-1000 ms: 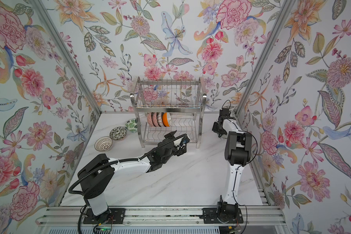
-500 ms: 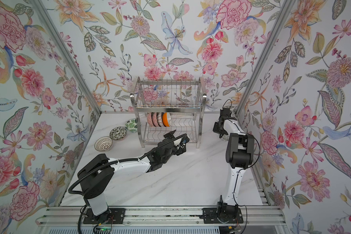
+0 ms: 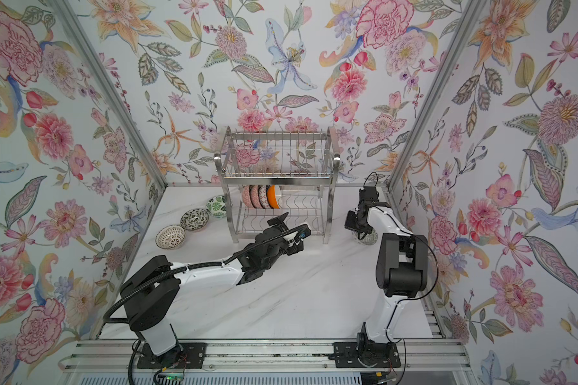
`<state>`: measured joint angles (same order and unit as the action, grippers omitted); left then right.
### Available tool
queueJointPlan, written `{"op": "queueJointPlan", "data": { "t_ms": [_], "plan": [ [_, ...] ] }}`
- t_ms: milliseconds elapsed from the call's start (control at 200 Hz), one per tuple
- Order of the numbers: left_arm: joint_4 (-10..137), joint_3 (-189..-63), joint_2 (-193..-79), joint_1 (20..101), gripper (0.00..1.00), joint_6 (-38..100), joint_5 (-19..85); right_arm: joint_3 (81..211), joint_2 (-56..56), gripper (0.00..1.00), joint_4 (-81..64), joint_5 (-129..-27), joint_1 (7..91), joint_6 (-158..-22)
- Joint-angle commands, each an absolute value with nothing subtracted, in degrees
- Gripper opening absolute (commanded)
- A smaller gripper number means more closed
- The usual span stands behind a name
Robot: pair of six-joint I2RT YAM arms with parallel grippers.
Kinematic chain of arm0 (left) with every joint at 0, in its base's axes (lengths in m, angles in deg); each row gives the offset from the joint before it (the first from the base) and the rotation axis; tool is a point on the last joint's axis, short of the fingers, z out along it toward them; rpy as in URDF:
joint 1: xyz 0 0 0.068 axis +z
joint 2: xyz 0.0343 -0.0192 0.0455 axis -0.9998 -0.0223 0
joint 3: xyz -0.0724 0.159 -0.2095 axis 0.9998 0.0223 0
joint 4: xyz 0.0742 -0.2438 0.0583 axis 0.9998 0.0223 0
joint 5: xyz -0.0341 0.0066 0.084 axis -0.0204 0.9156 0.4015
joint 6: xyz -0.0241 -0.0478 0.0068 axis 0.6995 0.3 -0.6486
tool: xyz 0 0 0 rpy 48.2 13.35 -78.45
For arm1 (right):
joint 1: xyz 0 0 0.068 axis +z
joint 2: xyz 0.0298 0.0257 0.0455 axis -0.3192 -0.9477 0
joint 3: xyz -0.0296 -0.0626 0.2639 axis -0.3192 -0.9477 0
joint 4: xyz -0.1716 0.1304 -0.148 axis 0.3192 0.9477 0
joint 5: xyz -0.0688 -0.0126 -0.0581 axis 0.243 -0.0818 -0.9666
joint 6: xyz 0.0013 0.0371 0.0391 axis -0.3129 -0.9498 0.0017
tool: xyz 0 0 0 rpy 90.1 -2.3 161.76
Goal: Load bowls into a dish rack
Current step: Pick up the bowl from the top-right of the table, then place the bowl in the dish rack.
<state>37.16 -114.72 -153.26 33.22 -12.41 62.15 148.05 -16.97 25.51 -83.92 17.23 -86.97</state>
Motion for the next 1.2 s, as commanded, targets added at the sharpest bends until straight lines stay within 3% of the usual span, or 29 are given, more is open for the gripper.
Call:
{"op": "queueJointPlan", "data": {
  "t_ms": [0, 325, 560, 1191],
  "plan": [
    [37.3, -113.6, -149.7, 33.6, 0.99, -13.3, 57.2, 145.6, -12.4, 0.00, 25.0, -81.8, 17.5, -87.9],
    [37.2, -113.5, -147.6, 33.4, 0.99, -9.9, 43.9, 139.5, -5.9, 0.00, 22.5, -77.6, 18.6, -89.3],
    [41.1, -116.2, -148.5, 32.9, 0.99, -9.4, 39.7, 136.2, -1.8, 0.00, 20.8, -74.8, 18.6, -89.7],
    [43.3, -115.5, -147.1, 33.2, 0.99, -10.1, 48.2, 135.3, 8.9, 0.00, 19.3, -67.8, 22.9, -91.2]
  ]
}}
